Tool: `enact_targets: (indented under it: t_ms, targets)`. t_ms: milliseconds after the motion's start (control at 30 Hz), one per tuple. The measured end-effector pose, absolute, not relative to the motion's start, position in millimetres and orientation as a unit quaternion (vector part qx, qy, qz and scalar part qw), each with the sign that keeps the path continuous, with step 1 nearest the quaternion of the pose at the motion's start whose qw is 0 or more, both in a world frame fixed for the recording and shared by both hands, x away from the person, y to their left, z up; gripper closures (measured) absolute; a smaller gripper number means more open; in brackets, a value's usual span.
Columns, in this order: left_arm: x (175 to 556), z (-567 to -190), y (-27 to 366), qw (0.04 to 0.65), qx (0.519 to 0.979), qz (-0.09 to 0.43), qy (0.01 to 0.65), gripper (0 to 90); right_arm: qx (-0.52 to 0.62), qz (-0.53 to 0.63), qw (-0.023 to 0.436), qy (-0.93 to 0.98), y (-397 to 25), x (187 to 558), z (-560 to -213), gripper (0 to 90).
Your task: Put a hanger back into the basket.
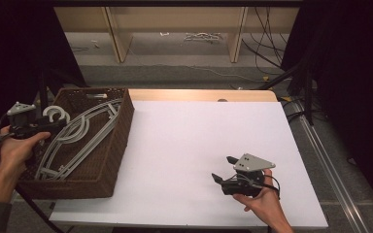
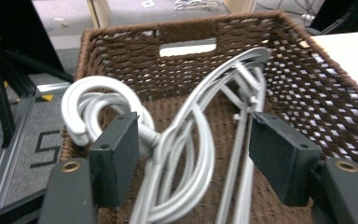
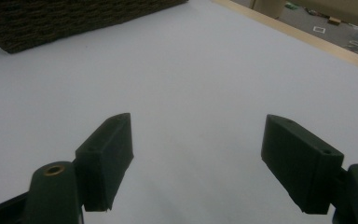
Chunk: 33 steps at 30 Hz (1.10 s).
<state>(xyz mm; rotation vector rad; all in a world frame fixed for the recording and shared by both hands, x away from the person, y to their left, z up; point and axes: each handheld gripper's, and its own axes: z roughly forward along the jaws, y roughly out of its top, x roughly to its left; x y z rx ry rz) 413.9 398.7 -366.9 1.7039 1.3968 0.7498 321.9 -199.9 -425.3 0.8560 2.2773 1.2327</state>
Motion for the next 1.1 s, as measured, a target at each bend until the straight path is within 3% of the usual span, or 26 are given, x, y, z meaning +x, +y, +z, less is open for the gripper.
enact_targets:
  t_ms: [467,1100]
  targets:
    - [365.5,-336.0,336.2,0.448,0.691,0.294,0.485,29.3,0.305,0.442,0.206,0.818,-198.9,321.6,-425.1,25.2]
    - [352.1,-346.8,278.8,0.503,0.699,0.267,0.433,26.5,0.307,0.444,0.206,0.816,-199.4,321.5,-425.6,25.1]
